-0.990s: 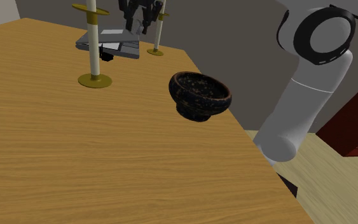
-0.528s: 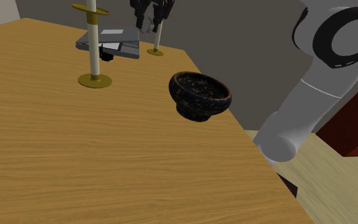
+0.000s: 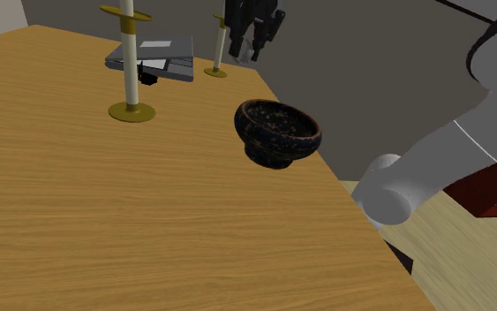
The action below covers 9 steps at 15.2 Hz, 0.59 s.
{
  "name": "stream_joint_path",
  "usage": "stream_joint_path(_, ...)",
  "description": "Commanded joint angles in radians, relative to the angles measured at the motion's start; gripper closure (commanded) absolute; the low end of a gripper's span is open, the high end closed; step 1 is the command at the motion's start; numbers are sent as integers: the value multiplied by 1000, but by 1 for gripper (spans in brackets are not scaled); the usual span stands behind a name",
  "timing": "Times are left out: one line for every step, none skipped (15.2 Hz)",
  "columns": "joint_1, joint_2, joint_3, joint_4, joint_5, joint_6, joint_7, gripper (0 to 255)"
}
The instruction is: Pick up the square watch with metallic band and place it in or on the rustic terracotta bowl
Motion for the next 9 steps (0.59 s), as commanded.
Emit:
stream_joint_path(8,-81,-11,-70,20,-10,-5,255)
stream_joint_path(13,-119,-15,-100,29,-17,-5,255)
stream_joint_path(18,-157,-18,-129,37,-25,-5,255)
stream_joint_path(24,-193,-22,-155,45,-34,-4,255)
stream_joint_path(30,-230,-25,-181,52,-45,-2,255)
stream_joint_path(36,-266,-28,-205,59,-56,1,255)
stream_joint_path(42,-301,-31,-228,66,-68,4,255)
stream_joint_path(49,-335,-34,-248,73,-80,7,255)
stream_joint_path(50,-342,-33,-267,74,-69,5,255)
